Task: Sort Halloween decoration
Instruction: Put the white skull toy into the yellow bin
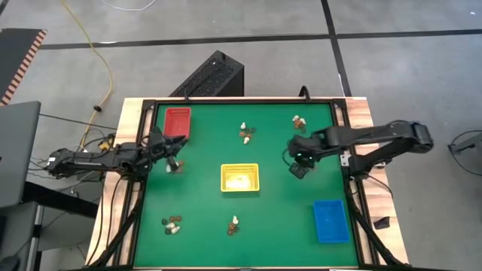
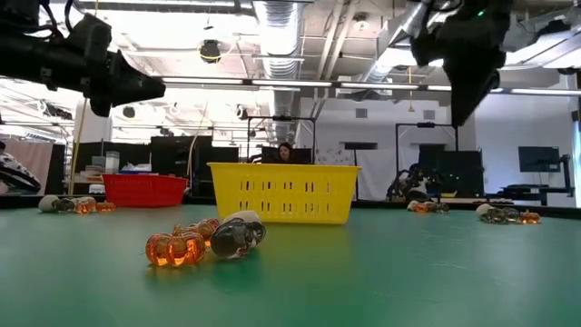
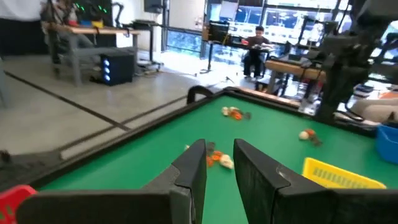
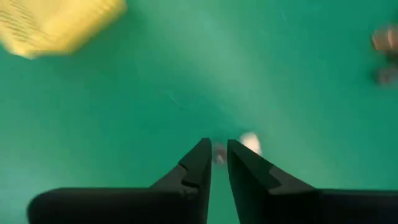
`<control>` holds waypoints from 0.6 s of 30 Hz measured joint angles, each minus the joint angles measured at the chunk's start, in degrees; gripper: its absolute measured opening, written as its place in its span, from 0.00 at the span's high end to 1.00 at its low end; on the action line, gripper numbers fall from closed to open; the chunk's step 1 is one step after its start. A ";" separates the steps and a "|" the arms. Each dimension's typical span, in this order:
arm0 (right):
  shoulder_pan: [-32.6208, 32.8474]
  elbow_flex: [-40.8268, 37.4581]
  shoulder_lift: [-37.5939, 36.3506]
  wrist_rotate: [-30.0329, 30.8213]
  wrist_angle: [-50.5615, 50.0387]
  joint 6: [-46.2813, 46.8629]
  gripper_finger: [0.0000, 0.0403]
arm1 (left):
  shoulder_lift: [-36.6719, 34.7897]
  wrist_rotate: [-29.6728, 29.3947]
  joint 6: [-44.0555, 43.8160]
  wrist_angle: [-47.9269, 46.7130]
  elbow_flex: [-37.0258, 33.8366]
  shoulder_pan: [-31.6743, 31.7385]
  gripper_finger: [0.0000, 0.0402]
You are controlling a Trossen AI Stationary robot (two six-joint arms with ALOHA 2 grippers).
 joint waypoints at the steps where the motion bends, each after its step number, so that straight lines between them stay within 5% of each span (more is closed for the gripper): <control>1: -0.69 0.84 1.39 -0.25 -1.30 0.17 0.76 | 0.01 0.82 -0.94 -0.26 0.00 0.00 0.83; 6: -4.66 -0.06 6.76 -6.89 -3.48 0.50 0.65 | 0.00 4.72 -2.77 -1.57 0.00 0.00 0.83; 18: -8.52 -5.49 14.81 -7.17 1.87 2.02 0.44 | -0.02 4.17 -3.37 -4.63 -0.14 -0.02 0.83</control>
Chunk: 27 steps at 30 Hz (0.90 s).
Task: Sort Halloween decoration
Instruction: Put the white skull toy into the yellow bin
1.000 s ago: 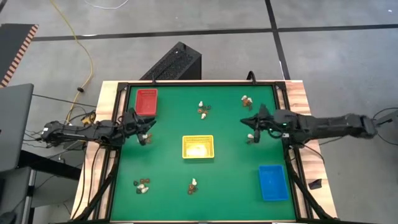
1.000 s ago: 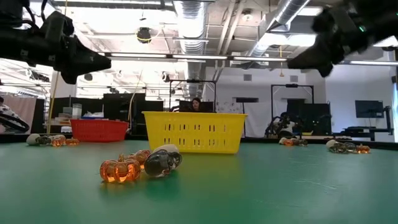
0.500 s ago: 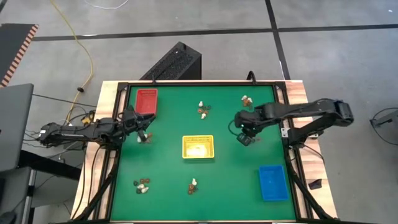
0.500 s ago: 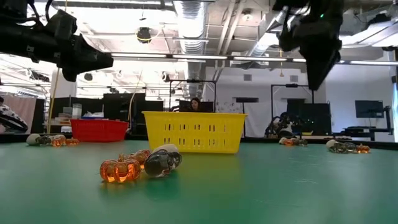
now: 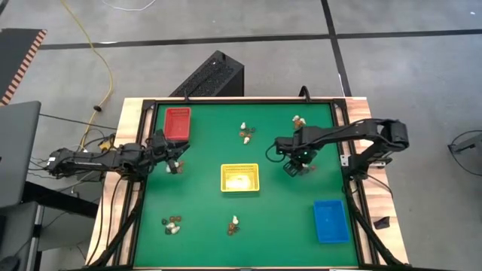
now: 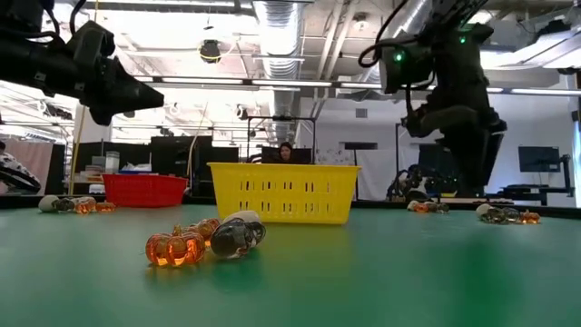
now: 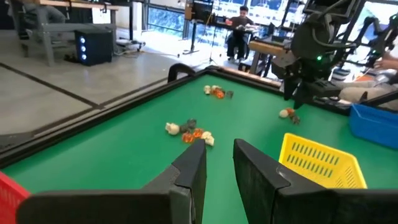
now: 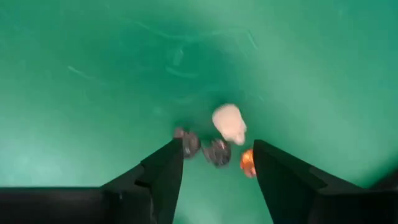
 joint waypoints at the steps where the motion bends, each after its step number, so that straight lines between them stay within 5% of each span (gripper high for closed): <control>1: -0.34 -0.27 0.20 -0.06 0.78 -0.66 0.44 | 0.00 -0.09 0.00 -0.08 -0.01 0.00 0.83; 27: -2.24 -10.56 0.12 -0.27 11.72 0.51 0.49 | 0.00 -0.33 -0.06 -0.08 -0.05 0.00 0.83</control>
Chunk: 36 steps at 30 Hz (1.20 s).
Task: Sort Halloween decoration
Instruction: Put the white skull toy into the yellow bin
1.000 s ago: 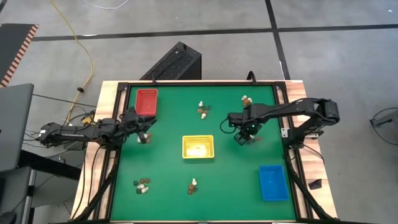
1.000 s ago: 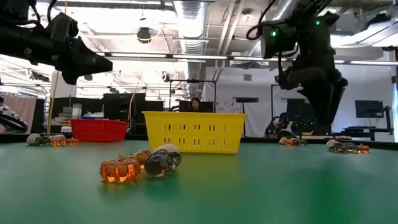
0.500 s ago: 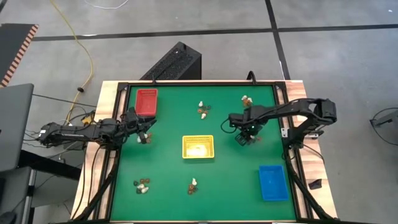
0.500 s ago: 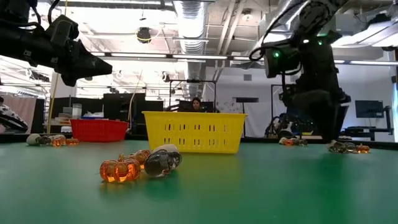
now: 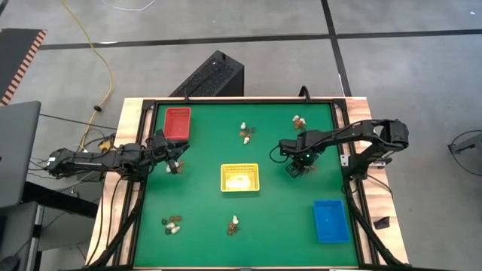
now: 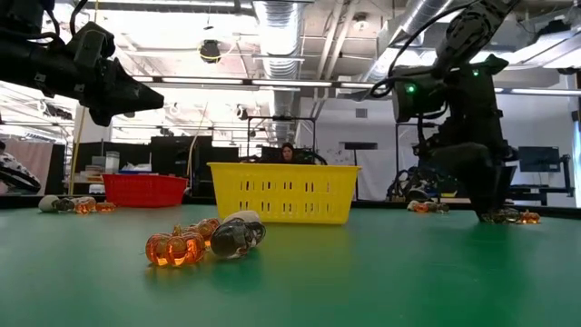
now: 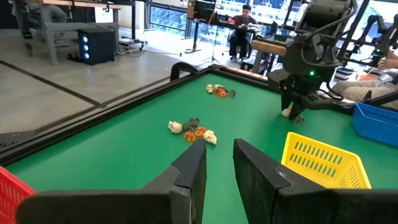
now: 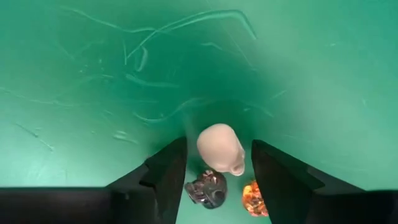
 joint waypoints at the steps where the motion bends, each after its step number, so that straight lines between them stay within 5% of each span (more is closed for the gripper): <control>1: 0.00 0.00 0.00 0.22 0.07 -0.05 0.51 | 0.00 0.00 0.00 0.00 0.00 0.00 0.83; 10: 0.32 0.85 0.11 0.42 -0.47 -1.50 0.77 | 0.00 -0.02 -0.15 0.01 -0.02 0.00 0.83; 18: 3.86 8.56 0.17 3.17 4.14 -3.77 0.73 | -0.01 -0.31 -0.14 0.02 -0.04 -0.02 0.83; 30: 16.03 14.41 0.98 3.30 36.63 -9.56 0.73 | -0.01 -0.35 -0.15 0.04 -0.04 -0.02 0.83; 36: 16.76 14.74 9.30 3.34 44.47 -11.05 0.73 | -0.02 -0.37 -0.33 0.35 -0.04 -0.02 0.83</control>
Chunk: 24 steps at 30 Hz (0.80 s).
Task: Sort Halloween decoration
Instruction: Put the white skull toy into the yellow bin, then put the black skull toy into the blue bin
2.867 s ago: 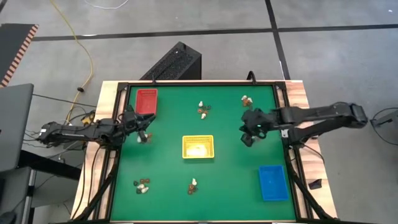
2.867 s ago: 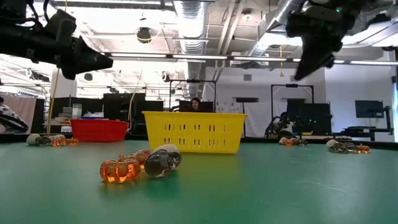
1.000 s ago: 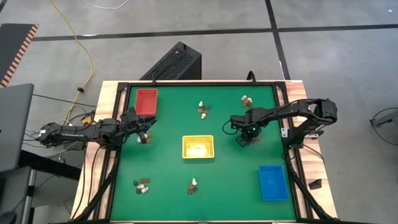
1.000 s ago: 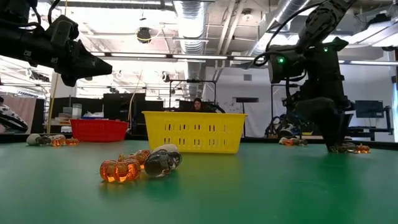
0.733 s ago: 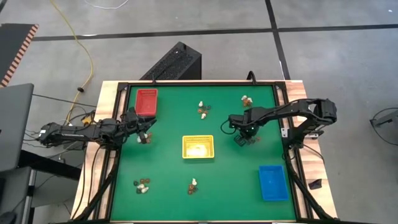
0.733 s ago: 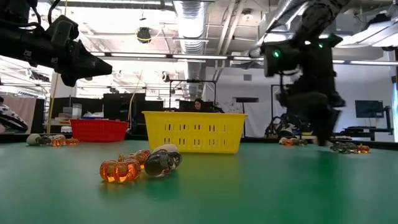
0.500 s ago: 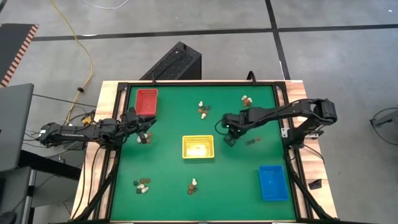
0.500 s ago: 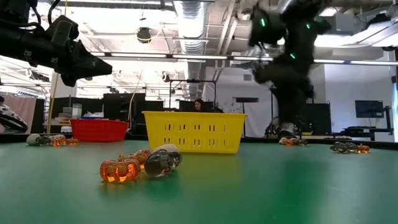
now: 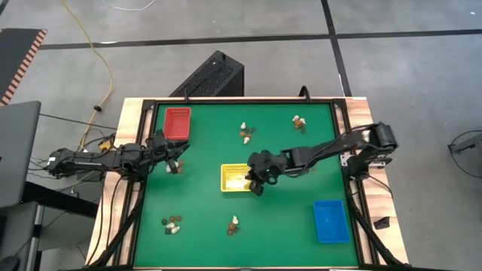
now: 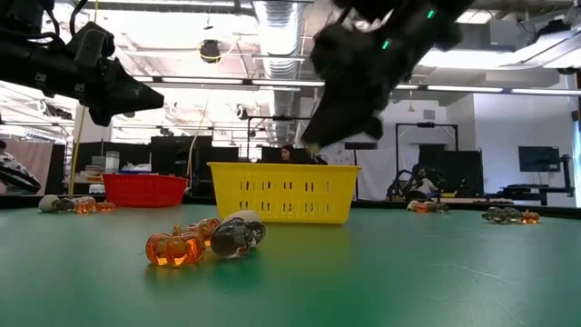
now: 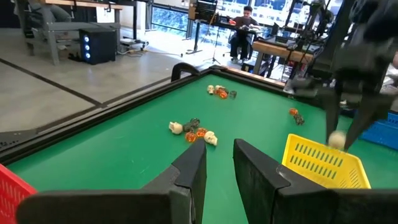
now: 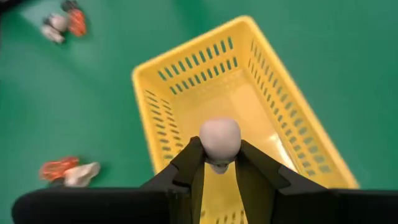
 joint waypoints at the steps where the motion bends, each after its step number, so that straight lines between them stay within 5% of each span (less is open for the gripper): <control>1: -0.01 0.77 1.54 0.11 0.44 -0.84 0.73 | 0.00 0.00 -0.02 0.09 0.00 0.00 0.83; 10: -0.22 14.19 9.74 0.24 -13.20 -6.03 0.65 | 0.00 0.01 -0.43 -0.50 0.00 0.00 0.83; 24: -2.08 23.13 6.53 3.43 -31.52 -11.44 0.49 | 0.00 0.02 -0.46 -0.74 0.00 0.00 0.83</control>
